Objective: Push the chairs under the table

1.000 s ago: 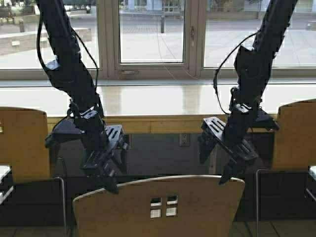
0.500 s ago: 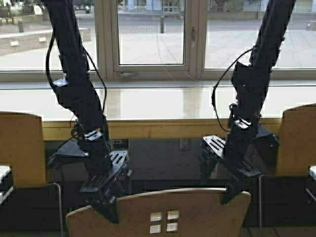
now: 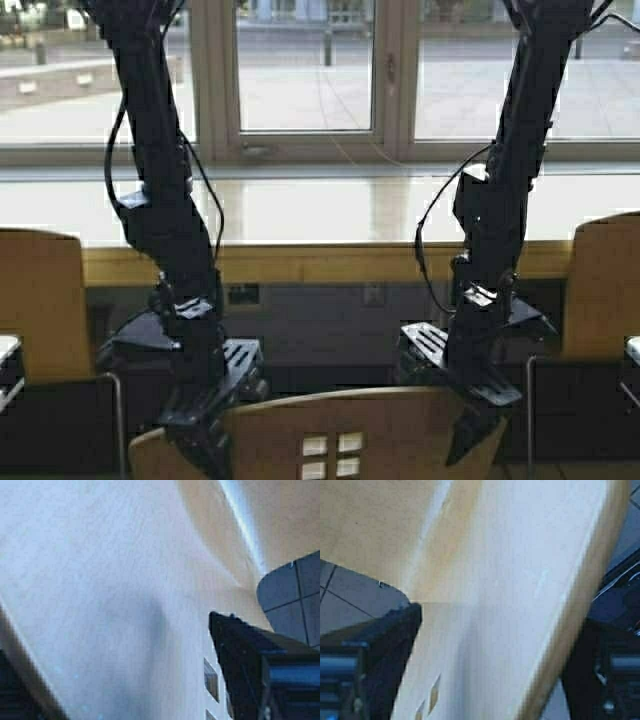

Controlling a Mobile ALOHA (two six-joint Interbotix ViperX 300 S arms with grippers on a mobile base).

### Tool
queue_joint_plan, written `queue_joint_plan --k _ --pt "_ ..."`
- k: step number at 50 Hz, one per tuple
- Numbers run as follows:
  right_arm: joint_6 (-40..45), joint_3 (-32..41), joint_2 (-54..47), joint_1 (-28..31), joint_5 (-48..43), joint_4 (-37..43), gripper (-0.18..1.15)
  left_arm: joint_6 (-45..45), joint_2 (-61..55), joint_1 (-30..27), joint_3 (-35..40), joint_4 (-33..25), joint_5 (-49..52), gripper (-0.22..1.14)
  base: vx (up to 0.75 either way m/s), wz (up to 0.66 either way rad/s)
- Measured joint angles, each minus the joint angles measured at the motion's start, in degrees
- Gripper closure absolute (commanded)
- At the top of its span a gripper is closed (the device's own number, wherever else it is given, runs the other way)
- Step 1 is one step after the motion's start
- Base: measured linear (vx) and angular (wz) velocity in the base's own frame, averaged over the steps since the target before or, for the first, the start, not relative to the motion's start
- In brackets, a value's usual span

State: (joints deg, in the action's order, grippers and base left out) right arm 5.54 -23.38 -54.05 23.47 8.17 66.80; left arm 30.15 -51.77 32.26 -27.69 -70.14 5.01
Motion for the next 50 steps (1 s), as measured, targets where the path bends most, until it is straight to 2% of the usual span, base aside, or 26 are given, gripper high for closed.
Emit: queue_joint_plan --k 6,10,14,20,22,24,26,31,50 --pt "-0.35 1.85 -1.58 -0.18 0.70 -0.26 -0.01 -0.09 -1.58 -0.35 1.58 0.00 0.09 0.01 0.00 0.00" --pt "-0.35 2.46 -2.11 -0.18 0.88 -1.14 0.11 0.00 -2.11 -0.44 1.85 -0.09 0.09 0.15 0.01 0.00" --pt "-0.26 2.99 -2.37 -0.26 1.14 -1.67 0.33 0.09 -2.46 -0.44 1.76 -0.35 0.18 0.40 0.00 0.00" --pt "0.62 2.99 -2.81 -0.79 1.41 -1.49 0.79 0.88 -2.90 -0.79 2.11 -0.53 0.09 0.86 0.00 0.00" --pt "1.05 3.08 -2.90 -0.79 1.32 -1.32 0.92 0.88 -2.90 -0.79 2.29 -0.53 0.18 0.94 0.00 -0.01" --pt "1.76 3.16 -2.90 -0.88 1.41 -1.23 1.01 1.14 -2.90 -0.70 2.46 -0.53 0.09 0.97 0.00 -0.02" --pt "2.02 3.43 -2.90 -0.97 1.32 -1.05 1.01 1.32 -2.99 -0.79 2.72 -0.53 0.09 0.95 0.01 -0.03" --pt "2.02 3.96 -2.90 -1.14 1.32 -0.97 0.91 1.32 -2.90 -0.97 3.25 -0.44 -0.18 0.88 0.02 -0.03" --pt "2.02 5.54 -3.96 -1.14 1.58 -0.88 0.93 1.41 -3.08 -2.90 3.69 -0.53 -0.44 0.88 0.13 0.00"
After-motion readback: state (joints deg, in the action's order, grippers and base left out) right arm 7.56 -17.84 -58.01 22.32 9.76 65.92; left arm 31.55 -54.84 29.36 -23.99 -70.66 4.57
